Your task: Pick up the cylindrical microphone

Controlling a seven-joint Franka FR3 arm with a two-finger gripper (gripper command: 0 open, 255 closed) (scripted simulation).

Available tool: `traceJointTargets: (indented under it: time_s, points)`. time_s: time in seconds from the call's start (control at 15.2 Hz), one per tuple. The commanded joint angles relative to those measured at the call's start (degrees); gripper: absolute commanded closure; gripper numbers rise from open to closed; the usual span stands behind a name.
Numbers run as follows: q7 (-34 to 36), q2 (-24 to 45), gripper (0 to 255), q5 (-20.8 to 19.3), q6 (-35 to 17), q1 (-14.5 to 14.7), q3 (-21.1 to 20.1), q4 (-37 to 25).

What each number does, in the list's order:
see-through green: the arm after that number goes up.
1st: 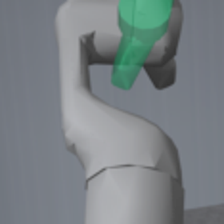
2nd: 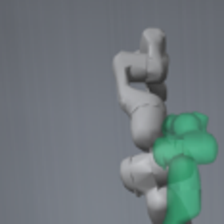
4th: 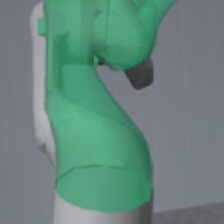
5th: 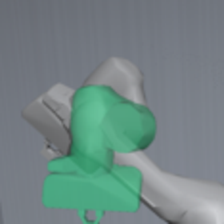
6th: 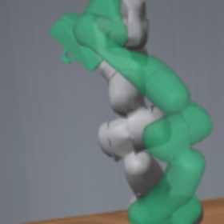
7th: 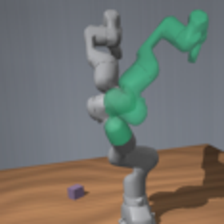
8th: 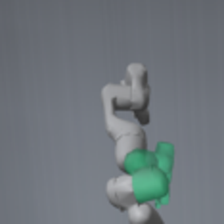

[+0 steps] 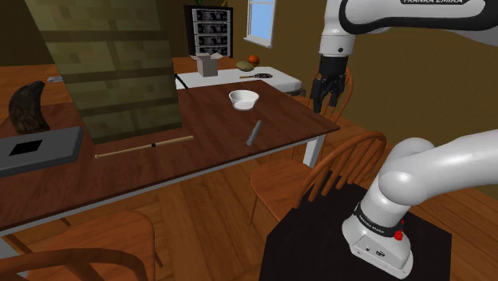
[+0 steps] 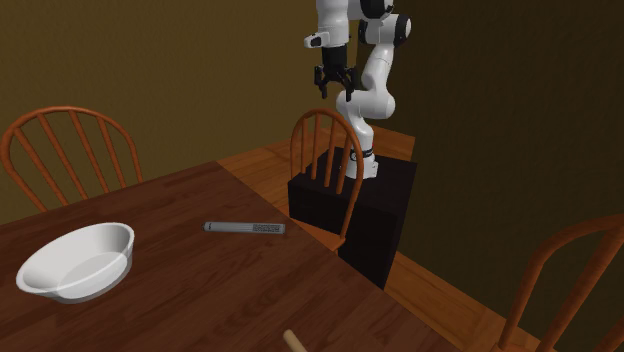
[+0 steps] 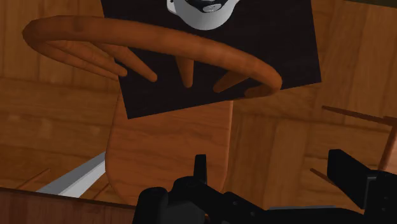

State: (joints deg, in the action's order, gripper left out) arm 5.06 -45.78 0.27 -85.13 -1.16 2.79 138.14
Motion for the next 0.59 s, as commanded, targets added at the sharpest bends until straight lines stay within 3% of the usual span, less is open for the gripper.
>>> traceJointTargets:
  time_s: [0.0, 0.53]
  points:
    - [0.0, 0.0, 0, 0.0, 0.0, 0.0, 0.0, 0.0]
    - [11.88, 14.94, 0, 1.96, -14.54, -2.21, -3.93, -1.1]
